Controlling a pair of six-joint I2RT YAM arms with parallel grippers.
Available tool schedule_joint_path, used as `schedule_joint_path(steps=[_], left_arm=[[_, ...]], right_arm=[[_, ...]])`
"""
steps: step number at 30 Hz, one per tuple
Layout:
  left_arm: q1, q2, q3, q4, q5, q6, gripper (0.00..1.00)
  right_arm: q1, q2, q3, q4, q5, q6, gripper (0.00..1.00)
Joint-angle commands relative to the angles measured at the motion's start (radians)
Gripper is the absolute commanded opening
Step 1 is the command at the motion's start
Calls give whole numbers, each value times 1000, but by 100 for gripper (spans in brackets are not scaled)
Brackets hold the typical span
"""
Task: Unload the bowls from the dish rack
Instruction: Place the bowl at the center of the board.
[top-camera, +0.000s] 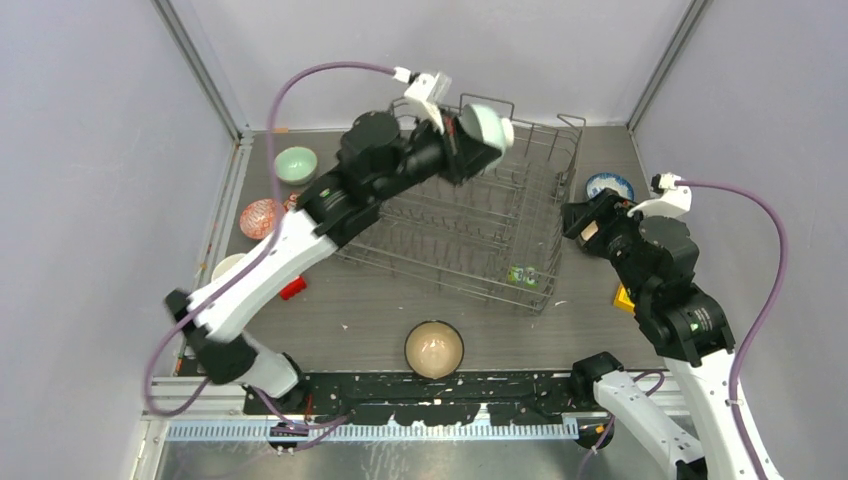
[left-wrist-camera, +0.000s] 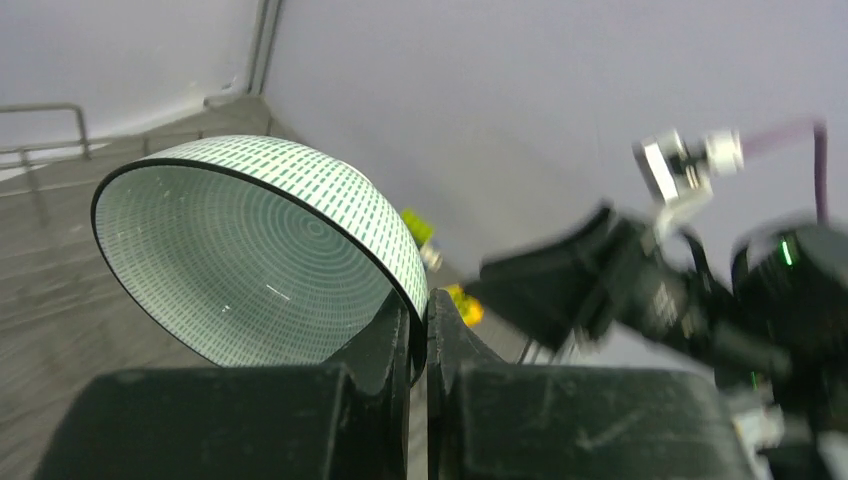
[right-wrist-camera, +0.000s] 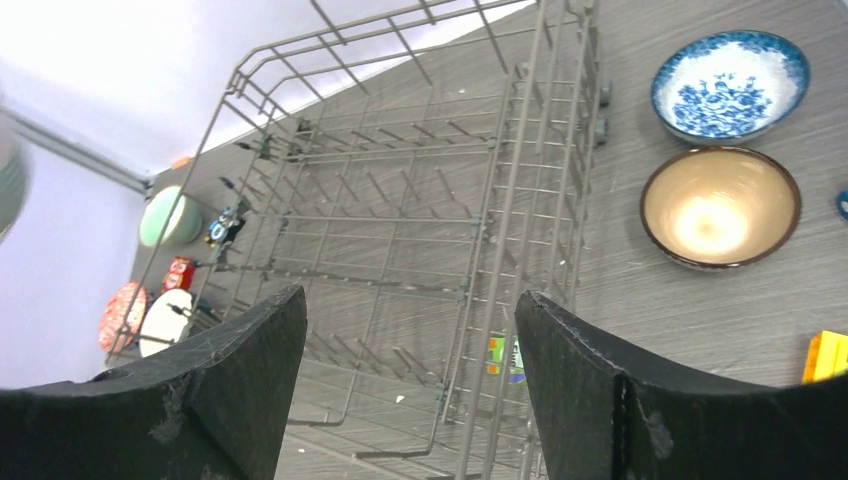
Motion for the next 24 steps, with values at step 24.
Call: schedule_joint_path(steps=[24], left_arm=[[-464, -218, -440, -1310, -618, -230, 0]], right_arm=[[43, -49, -70, -47, -215, -20, 80]])
